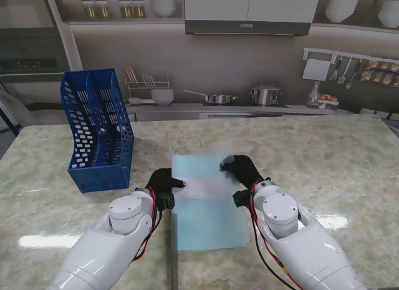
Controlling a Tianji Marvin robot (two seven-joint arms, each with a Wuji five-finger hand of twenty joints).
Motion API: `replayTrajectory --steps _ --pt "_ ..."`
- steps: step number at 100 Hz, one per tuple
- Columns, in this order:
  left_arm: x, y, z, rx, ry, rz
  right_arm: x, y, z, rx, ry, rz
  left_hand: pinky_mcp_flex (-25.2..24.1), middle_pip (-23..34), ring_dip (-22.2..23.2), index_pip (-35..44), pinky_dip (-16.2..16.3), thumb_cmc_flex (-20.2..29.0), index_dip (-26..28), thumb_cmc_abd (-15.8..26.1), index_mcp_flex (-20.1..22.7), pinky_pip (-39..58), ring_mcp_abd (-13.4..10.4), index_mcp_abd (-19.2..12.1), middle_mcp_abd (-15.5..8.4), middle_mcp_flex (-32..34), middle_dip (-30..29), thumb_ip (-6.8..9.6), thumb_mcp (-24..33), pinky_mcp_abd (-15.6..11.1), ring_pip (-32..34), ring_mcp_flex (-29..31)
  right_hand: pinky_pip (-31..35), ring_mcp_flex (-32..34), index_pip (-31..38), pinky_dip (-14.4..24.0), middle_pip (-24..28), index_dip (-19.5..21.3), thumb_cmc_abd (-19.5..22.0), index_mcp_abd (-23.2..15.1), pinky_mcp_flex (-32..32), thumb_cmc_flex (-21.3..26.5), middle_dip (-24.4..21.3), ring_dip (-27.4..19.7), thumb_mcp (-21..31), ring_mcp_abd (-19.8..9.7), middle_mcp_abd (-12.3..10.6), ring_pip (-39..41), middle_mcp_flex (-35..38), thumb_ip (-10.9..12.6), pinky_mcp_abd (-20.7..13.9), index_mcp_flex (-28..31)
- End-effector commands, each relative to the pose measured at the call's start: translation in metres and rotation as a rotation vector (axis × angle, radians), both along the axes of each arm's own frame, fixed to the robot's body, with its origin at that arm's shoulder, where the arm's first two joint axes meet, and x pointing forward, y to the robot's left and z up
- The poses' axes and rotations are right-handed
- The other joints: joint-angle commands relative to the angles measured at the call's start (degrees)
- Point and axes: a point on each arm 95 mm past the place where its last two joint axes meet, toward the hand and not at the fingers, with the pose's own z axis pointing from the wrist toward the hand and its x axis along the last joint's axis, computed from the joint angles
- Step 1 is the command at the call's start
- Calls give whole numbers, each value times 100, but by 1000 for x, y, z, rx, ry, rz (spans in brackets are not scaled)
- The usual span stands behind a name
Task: Open the sliding file folder, put the receipt in and insert it into the document holder
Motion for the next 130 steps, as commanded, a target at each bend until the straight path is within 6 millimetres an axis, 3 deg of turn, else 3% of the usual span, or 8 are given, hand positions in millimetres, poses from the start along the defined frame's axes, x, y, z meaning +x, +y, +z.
replayTrajectory --steps 1,12,26,65,95,106,115,130 --pt "0 -7 5 -13 -8 -13 -4 6 -1 13 7 6 173 227 83 552 30 418 518 -324 292 574 200 -366 -410 497 303 -81 177 -762 270 469 853 8 1945 186 332 371 379 -1848 -27 642 176 74 778 334 63 -36 456 382 -405 811" --pt "-1 -7 7 -20 -6 -17 -4 6 0 14 5 6 428 410 -126 4459 109 439 2214 -244 -1087 724 77 -992 -580 1014 647 -65 134 -904 523 681 852 19 1939 188 328 369 382 -1849 -27 640 170 79 781 358 61 -53 460 388 -404 803" --pt "-2 -8 10 -37 -5 -24 -4 6 0 16 3 5 596 477 -37 6028 324 487 2574 -144 -846 891 106 -1505 -244 1162 1257 -44 130 -1026 640 797 854 20 1917 192 324 357 379 -1845 -27 636 163 90 781 360 69 -59 463 392 -407 808" --pt "0 -6 13 -117 -48 -59 -5 7 1 50 8 -21 767 1282 630 6546 1635 534 4282 150 -673 1124 -160 -1869 -206 1047 1928 -26 381 -1338 1010 756 829 -43 1481 258 260 59 366 -1626 -135 598 34 198 763 639 252 -126 433 428 -306 632" --pt "1 4 23 -135 -104 -116 -8 2 2 77 18 -61 809 1386 1015 6545 1661 534 5115 4 -590 1290 -310 -1968 -65 939 2285 -113 828 -1387 1166 751 66 -943 584 972 -274 -2739 -241 -533 -1187 914 -943 137 13 1645 486 -929 -37 35 113 -370" --pt "3 6 26 -131 -117 -125 -10 -2 4 72 4 -71 854 1422 1064 6560 1642 521 5176 -7 -615 1323 -359 -1961 -38 911 2356 -100 898 -1420 1217 763 -642 -1916 182 916 -951 -3289 -407 110 -2199 377 -1363 16 -625 1977 647 -1852 -812 149 463 -1037" --pt "4 8 29 -135 -124 -127 -11 -5 5 57 -6 -76 895 1421 1080 6560 1646 505 5205 -15 -623 1335 -378 -1953 -22 901 2383 -96 934 -1459 1242 768 -1243 -2746 -2505 635 -1547 -1817 -343 542 -3188 -788 -1877 -129 -494 2106 759 -3012 -1533 740 730 -714" --pt "5 8 30 -134 -124 -127 -12 -11 6 36 -22 -105 927 1419 1089 6547 1646 483 5237 -15 -630 1337 -407 -1949 -37 897 2414 -92 964 -1492 1267 775 -2180 -4028 -3388 235 -2611 -1907 -699 1327 -4307 -2643 -2500 -702 -42 2260 894 -4767 -2708 590 1023 -1596"
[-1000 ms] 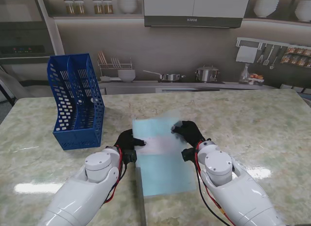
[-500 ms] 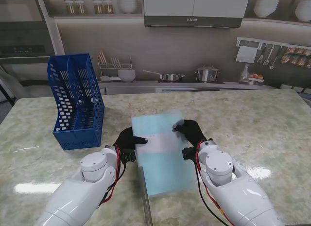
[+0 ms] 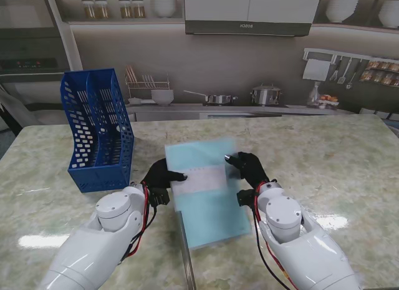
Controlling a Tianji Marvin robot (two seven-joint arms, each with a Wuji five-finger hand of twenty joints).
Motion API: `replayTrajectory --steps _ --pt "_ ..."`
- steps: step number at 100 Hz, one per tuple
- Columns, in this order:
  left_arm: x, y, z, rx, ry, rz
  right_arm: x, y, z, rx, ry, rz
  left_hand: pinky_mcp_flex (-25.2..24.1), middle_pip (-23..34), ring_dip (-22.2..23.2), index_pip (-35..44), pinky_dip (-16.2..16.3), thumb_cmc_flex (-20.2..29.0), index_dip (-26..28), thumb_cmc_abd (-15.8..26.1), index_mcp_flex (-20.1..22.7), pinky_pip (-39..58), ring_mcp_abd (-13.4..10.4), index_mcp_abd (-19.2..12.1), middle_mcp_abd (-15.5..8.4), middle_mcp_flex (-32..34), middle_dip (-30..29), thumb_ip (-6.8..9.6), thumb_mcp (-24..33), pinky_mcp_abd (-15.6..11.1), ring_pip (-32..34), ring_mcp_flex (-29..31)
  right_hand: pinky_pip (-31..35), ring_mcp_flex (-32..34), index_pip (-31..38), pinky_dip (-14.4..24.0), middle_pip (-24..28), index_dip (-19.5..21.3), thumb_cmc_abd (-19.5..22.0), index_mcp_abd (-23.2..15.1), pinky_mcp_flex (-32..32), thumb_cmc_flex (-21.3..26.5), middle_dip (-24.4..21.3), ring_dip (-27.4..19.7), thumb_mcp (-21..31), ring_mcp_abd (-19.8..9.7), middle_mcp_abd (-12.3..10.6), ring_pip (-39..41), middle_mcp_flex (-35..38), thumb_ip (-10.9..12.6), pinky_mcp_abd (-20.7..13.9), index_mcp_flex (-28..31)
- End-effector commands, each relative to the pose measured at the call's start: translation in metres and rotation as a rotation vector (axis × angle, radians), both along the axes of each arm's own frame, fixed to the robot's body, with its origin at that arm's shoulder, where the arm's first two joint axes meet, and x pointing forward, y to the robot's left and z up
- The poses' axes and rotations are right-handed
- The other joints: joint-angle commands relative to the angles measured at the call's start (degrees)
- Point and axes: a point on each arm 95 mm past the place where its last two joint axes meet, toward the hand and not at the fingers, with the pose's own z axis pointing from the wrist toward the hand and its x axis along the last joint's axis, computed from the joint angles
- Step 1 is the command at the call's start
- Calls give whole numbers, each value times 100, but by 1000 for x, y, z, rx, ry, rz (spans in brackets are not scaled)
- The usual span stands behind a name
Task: Open the sliding file folder, put the receipt in and insert it into the document holder
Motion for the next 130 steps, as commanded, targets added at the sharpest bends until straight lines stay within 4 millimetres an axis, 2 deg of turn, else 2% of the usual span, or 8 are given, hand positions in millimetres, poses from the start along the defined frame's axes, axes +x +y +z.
replayTrajectory --steps 1,26,33,43,63,90,110,130 --pt "2 -1 6 -6 -13 -6 -2 -1 -1 -3 -1 -13 485 173 176 810 135 522 285 165 401 265 -17 -839 128 -70 120 -5 905 -1347 289 230 -278 -490 -350 -139 -400 -62 -232 260 -383 -729 -273 -273 177 504 150 -691 -462 8 -139 -436" --pt "1 -3 1 -30 0 -18 -1 -12 1 -38 -35 -55 533 174 206 810 123 524 325 163 398 266 -22 -837 148 -86 159 -13 932 -1384 324 229 -2580 -1837 -912 -418 -1273 -257 -359 521 -1356 -1439 -777 -886 290 111 -111 -2441 -1692 -142 113 -1558" --pt "1 -3 1 -32 -1 -19 1 -16 1 -53 -39 -63 539 174 211 810 121 518 334 170 392 269 -30 -842 147 -89 168 -14 938 -1390 327 227 -3608 -2257 -1078 -178 -1472 -209 -373 529 -1398 -1527 -958 -1050 319 -77 -168 -2903 -2067 -162 208 -1874" --pt "1 -4 0 -34 -2 -17 6 -21 0 -65 -38 -70 542 172 221 808 116 521 351 164 386 271 -33 -853 139 -95 183 -17 943 -1393 333 224 -5132 -2674 -1303 766 -1724 33 -327 480 -1260 -1602 -1207 -1242 289 -325 -287 -3352 -2445 -173 261 -2342" --pt "0 -4 -2 -43 2 -22 20 -30 -6 -50 -6 -84 533 170 239 810 111 528 378 155 401 278 -42 -854 138 -96 202 -24 948 -1379 339 209 -5447 -2841 -1462 849 -2266 147 -345 389 -1373 -1781 -1466 -1377 353 -547 -429 -3635 -2485 -190 242 -2682" --pt "0 -4 -2 -42 -1 -31 35 -35 -18 4 49 -80 559 169 250 814 108 521 401 144 418 292 -55 -868 132 -86 208 -29 968 -1381 348 222 -5603 -3088 -1553 827 -2117 166 -355 392 -1670 -2613 -1396 -1469 929 -639 -461 -3865 -2446 -287 197 -2505" --pt "1 -4 -2 -41 0 -37 39 -32 -25 97 53 -53 568 172 257 816 102 523 415 129 431 297 -61 -869 126 -88 216 -31 988 -1372 356 220 -5515 -2483 -1385 861 -1606 132 -280 330 -1401 -3149 -1242 -1339 1176 -571 -462 -3611 -2013 -339 209 -1988" --pt "1 -4 -3 -41 1 -41 40 -27 -29 187 58 -11 576 176 268 820 98 521 428 119 436 303 -66 -889 125 -84 218 -37 1006 -1356 366 220 -5319 -1362 -998 1014 -1284 -143 -278 159 -884 -3494 -948 -1113 1283 -414 -455 -3017 -792 -398 233 -996"
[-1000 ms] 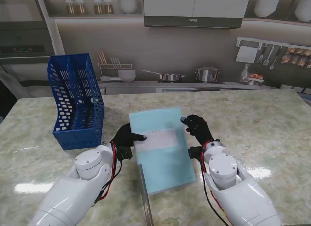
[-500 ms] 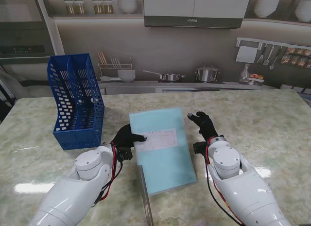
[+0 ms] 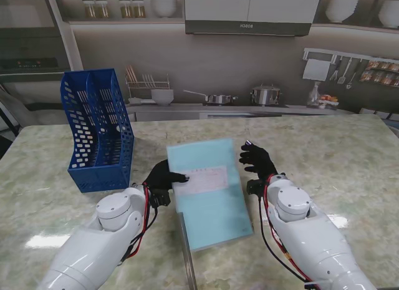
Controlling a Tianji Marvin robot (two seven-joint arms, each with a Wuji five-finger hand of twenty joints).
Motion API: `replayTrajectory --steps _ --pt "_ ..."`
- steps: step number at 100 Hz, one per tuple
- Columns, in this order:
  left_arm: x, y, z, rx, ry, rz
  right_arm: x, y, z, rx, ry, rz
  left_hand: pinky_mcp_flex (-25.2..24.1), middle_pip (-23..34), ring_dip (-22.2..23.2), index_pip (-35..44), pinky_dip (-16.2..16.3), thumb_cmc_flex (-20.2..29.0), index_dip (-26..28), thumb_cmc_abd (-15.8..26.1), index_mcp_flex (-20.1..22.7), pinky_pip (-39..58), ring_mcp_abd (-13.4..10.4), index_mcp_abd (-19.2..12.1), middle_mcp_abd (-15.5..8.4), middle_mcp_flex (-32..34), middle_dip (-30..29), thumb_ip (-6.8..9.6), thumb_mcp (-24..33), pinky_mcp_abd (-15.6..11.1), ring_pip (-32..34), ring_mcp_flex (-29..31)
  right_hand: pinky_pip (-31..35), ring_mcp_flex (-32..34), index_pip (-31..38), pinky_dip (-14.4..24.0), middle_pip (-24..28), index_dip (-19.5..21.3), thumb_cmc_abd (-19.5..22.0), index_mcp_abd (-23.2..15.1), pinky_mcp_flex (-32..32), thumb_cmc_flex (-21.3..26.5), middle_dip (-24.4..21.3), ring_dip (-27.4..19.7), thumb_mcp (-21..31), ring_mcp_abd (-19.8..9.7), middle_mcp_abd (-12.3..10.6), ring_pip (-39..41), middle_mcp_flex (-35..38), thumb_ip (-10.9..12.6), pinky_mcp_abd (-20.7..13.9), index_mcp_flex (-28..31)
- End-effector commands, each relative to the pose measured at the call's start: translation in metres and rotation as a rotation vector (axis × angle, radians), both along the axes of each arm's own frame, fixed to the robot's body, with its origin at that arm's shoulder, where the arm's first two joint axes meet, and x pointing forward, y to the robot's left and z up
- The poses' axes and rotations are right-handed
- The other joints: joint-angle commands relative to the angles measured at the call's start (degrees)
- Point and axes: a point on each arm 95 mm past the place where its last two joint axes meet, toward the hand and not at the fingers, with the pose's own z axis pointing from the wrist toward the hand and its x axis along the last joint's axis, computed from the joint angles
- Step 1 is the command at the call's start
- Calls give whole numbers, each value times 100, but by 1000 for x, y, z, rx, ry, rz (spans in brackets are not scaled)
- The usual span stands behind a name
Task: Open the sliding file folder, put the receipt in and insert it into the document holder
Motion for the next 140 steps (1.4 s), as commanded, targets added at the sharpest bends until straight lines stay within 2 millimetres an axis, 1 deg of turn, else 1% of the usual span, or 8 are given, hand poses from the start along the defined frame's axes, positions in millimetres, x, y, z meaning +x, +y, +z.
replayTrajectory --steps 1,40,51,61,72,110,130,140 --pt "1 -1 2 -3 -5 -8 -3 7 -5 25 10 25 510 176 183 643 42 522 185 131 437 218 -28 -780 123 -81 77 -38 952 -1315 279 217 155 386 158 213 148 -86 -91 -160 132 -361 138 114 110 5 -147 251 327 -147 -24 275" --pt "2 -1 2 -1 -3 -8 -7 20 -2 163 0 130 545 185 195 648 32 515 204 107 451 232 -40 -792 115 -79 81 -42 994 -1314 301 225 1001 1739 894 1490 867 -156 -30 -190 953 -338 841 593 -13 355 -30 1541 1760 -143 -401 1223" --pt "2 -1 2 1 -3 -10 -8 23 -2 185 0 166 548 186 198 647 29 513 208 105 449 235 -44 -797 116 -77 81 -43 1006 -1314 305 228 1921 1973 1082 2022 1077 -75 -51 -234 810 -311 1005 725 -20 417 -65 1925 2054 -141 -651 1445" --pt "2 -1 2 2 -1 -10 -10 25 -2 202 -3 188 553 187 197 648 26 512 210 97 458 239 -47 -789 118 -76 80 -46 1011 -1312 307 232 4475 2227 1277 399 1243 8 -136 -272 214 -257 1124 827 20 451 -109 2219 2329 -144 -967 1634" --pt "1 -1 1 3 1 -14 -12 27 -1 212 -7 221 555 188 196 648 23 515 213 91 460 241 -47 -787 123 -80 81 -50 1015 -1309 308 231 5249 2367 1361 -312 1338 35 -269 -277 249 -108 1164 888 44 465 -127 2360 2469 -141 -1089 1723" --pt "2 0 4 5 -9 -12 -20 23 -4 269 -16 307 586 194 214 648 10 513 220 73 468 255 -40 -791 126 -76 83 -58 1041 -1305 322 236 4965 1765 965 -752 587 -211 -208 -190 -195 -123 707 681 -16 538 60 1737 1925 -140 -1006 1388" --pt "1 1 5 3 -17 -17 -22 18 -8 274 2 308 600 196 221 660 4 518 226 54 492 264 -41 -797 132 -70 83 -62 1058 -1298 329 238 3646 1022 678 -990 19 -431 -206 -116 -429 -126 344 465 -20 553 182 1020 1220 -136 -638 965" --pt "1 2 6 0 -24 -23 -23 14 -10 273 8 300 600 197 226 672 2 518 232 48 507 268 -44 -818 129 -70 85 -66 1065 -1294 333 236 2717 713 553 -644 -248 -547 -186 -82 -532 -109 150 344 -32 473 168 637 875 -134 -519 748"
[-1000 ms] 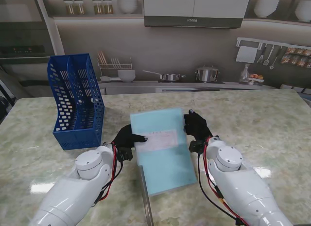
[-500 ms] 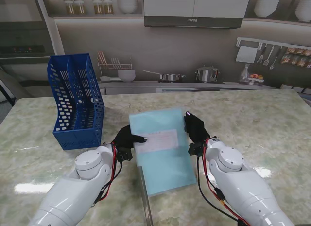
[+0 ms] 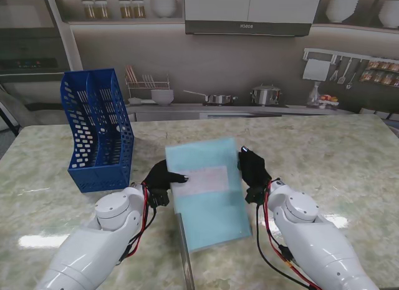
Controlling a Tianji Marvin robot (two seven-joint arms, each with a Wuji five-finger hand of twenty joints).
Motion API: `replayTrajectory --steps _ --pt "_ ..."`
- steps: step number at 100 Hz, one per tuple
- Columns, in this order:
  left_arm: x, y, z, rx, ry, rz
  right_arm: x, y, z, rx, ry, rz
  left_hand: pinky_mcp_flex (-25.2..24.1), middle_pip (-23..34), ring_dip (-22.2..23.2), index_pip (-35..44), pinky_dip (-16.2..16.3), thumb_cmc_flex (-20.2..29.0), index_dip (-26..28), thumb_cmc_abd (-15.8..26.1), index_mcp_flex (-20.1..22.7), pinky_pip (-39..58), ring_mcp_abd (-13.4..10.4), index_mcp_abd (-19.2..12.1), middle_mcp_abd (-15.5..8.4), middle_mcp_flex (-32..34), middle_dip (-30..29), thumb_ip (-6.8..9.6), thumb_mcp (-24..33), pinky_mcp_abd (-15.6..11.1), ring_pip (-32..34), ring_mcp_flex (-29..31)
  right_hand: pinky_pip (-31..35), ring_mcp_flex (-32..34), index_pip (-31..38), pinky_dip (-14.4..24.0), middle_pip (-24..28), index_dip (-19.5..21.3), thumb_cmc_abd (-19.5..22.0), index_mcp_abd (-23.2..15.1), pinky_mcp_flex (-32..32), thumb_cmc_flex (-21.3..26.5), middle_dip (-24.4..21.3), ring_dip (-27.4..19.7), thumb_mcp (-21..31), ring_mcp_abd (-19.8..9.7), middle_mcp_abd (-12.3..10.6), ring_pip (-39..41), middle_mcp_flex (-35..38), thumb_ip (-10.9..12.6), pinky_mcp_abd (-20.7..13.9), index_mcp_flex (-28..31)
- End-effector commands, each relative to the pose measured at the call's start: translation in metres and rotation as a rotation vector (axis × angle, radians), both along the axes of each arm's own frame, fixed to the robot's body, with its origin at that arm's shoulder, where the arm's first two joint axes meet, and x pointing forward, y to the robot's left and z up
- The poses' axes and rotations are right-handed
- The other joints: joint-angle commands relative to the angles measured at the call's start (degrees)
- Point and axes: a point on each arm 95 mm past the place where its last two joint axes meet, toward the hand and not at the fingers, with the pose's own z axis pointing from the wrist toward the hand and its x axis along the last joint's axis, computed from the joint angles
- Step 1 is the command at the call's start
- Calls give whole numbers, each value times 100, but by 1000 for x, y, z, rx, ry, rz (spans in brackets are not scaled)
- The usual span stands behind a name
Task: Open the sliding file folder, put the receipt in and insert it into the document holder
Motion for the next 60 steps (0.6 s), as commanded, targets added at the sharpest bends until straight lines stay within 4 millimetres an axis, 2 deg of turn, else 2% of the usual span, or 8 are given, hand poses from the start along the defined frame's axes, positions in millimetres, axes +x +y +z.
replayTrajectory --steps 1,12,14,20,22,24,47,60 --pt "0 -2 5 -8 -17 -12 -5 -1 -8 -4 24 4 537 189 158 437 -88 522 95 117 444 68 -42 -750 128 -69 84 3 881 -1291 250 236 -558 -233 -65 223 -200 -60 -116 6 -140 -68 -151 -112 -13 -2 78 -250 -273 -102 -19 -195" --pt "0 -1 6 -8 -23 -14 -6 -5 -9 -10 26 4 534 192 164 449 -87 524 107 110 453 81 -42 -774 116 -67 85 -3 891 -1278 254 236 -1285 -495 -209 377 -436 -137 -147 9 -202 -9 -314 -243 8 -109 15 -600 -614 -99 67 -437" --pt "0 -1 6 -8 -25 -15 -7 -5 -10 -12 26 5 533 193 165 450 -87 526 109 107 454 83 -42 -774 112 -66 85 -3 894 -1276 254 236 -1593 -527 -227 675 -454 -144 -176 5 -141 18 -353 -248 27 -131 2 -649 -674 -100 87 -475" --pt "0 0 7 -10 -29 -17 -7 -8 -10 -25 24 11 531 193 166 451 -87 527 113 104 456 85 -41 -778 109 -66 86 -5 899 -1274 253 236 -2096 -668 -280 811 -508 -147 -295 -15 -3 184 -381 -286 75 -244 -71 -777 -854 -94 150 -614" --pt "0 0 8 -12 -30 -18 -7 -8 -11 -31 24 15 531 193 166 452 -87 526 114 99 459 86 -41 -780 109 -66 86 -6 899 -1273 253 236 -2477 -677 -292 1196 -500 -119 -345 -19 118 275 -383 -270 92 -261 -88 -804 -896 -83 164 -662" --pt "0 0 8 -13 -32 -19 -7 -9 -11 -36 23 18 530 193 169 453 -86 527 115 94 462 89 -40 -782 109 -67 86 -8 900 -1271 256 235 -2585 -670 -298 1293 -493 -112 -396 -30 169 341 -381 -266 99 -276 -113 -809 -910 -79 181 -682" --pt "-2 2 10 -12 -46 -31 -8 -16 -17 -77 40 25 532 194 176 453 -86 526 122 85 478 100 -52 -782 109 -67 85 -11 914 -1266 263 241 -2747 -436 -176 1730 -66 81 -859 -131 435 1546 -114 -153 -218 -366 -190 -514 -886 3 164 -683" --pt "-2 2 9 -16 -51 -42 -6 -16 -19 -77 51 31 535 196 178 450 -87 522 124 75 477 104 -51 -786 114 -51 83 -12 925 -1259 266 242 -2721 -365 -125 1823 51 138 -878 -155 513 1677 -51 -109 -334 -380 -194 -365 -813 24 136 -622"
